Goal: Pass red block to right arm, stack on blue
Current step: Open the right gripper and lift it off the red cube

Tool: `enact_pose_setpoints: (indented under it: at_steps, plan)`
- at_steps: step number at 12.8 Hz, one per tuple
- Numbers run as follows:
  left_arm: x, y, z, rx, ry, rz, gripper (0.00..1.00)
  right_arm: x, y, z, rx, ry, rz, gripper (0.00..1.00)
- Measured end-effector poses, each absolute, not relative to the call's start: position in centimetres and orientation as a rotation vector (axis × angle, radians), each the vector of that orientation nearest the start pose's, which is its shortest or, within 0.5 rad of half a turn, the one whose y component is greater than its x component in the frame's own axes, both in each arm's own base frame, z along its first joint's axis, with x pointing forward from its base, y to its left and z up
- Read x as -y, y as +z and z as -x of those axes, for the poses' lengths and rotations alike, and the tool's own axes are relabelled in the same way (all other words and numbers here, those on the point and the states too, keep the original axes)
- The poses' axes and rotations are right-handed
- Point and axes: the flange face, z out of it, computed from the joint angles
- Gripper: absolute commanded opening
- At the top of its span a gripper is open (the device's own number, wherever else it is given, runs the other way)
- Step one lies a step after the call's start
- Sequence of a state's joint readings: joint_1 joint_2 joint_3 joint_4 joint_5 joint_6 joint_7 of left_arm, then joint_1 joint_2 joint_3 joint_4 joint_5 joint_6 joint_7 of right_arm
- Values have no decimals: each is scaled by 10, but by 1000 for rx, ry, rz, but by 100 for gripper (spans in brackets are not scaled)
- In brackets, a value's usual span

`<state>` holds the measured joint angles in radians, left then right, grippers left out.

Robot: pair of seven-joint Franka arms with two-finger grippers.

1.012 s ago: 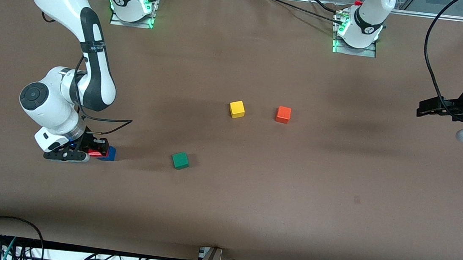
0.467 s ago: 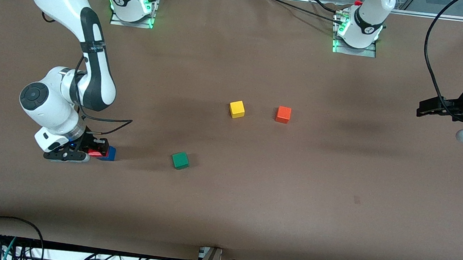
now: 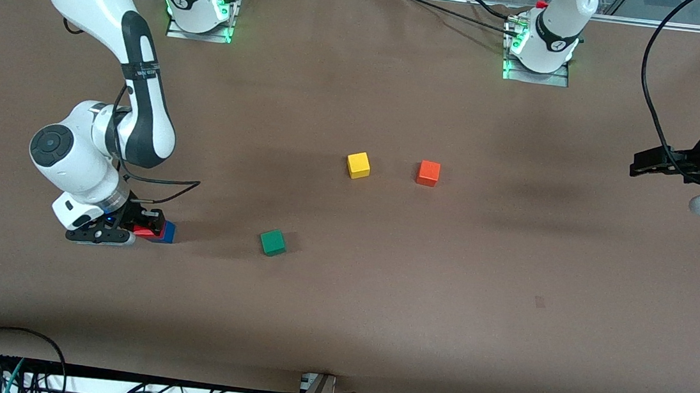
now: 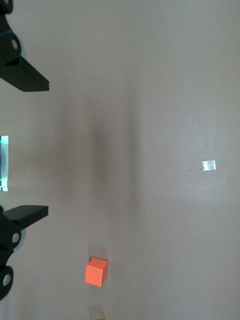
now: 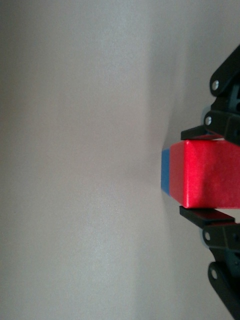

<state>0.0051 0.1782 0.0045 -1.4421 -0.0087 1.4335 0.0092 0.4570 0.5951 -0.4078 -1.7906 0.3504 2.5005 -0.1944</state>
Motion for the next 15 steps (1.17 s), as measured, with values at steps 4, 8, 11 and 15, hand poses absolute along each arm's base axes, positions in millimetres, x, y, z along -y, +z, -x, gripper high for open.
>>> enact_pose_setpoints:
  at_steps: [4,8,11,15]
  plan:
    - [-4,571,-591,0,294,3137,100,-57,260,-671,98,-292,3125,100]
    - [-4,571,-591,0,294,3137,100,-55,267,-675,93,-303,3126,100]
    - [-4,571,-591,0,294,3137,100,-58,297,-687,101,-270,3108,100]
    - [-4,571,-591,0,294,3137,100,-65,363,-694,-16,-218,3060,100]
